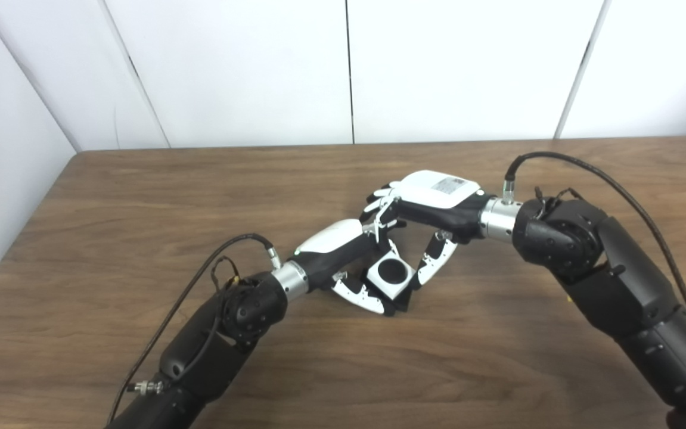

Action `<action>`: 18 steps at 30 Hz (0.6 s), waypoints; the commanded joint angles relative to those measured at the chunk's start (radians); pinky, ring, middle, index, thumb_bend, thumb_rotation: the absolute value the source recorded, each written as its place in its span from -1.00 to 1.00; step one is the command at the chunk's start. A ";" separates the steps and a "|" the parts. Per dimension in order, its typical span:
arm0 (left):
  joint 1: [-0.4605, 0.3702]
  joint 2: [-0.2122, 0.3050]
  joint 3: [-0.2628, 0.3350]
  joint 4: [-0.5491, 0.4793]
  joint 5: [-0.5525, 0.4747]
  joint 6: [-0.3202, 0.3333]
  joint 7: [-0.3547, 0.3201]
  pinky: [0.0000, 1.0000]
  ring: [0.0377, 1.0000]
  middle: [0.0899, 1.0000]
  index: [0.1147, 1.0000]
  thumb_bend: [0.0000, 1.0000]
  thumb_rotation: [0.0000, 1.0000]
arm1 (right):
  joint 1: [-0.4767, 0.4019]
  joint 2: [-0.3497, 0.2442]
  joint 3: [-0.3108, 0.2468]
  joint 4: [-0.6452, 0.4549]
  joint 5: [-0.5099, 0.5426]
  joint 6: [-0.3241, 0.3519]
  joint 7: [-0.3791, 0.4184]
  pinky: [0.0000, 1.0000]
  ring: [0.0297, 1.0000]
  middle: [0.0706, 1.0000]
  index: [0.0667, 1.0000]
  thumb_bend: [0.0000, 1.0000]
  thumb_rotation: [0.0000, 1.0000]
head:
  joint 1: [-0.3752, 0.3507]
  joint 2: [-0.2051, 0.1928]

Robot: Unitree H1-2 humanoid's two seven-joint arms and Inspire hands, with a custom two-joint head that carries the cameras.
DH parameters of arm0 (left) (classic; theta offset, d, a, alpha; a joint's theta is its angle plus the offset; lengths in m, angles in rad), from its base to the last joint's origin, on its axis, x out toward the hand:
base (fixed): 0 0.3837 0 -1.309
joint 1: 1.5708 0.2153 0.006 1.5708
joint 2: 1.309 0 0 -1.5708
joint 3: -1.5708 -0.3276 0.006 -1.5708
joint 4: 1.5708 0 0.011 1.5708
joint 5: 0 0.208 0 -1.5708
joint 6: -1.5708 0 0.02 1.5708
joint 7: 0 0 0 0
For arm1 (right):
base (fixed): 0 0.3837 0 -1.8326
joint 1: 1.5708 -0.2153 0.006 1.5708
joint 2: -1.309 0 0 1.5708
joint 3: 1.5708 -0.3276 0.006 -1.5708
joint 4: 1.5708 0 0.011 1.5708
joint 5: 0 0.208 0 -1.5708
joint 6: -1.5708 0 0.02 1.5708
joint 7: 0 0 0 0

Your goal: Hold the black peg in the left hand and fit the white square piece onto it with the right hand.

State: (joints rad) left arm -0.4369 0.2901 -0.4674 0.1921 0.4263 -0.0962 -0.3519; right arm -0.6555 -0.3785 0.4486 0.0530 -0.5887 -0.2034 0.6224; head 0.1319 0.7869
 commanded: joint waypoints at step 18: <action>0.019 0.007 -0.030 0.020 0.049 0.033 -0.032 0.94 1.00 1.00 -0.14 0.04 -0.84 | -0.039 -0.051 -0.032 -0.038 0.010 0.034 0.035 0.91 1.00 1.00 1.00 0.99 -0.33 | -0.012 0.001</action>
State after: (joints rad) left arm -0.4366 0.2901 -0.4672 0.1916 0.4266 -0.0935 -0.3518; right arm -0.6544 -0.4090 0.4378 0.0430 -0.5830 -0.1741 0.6668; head 0.1197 0.7869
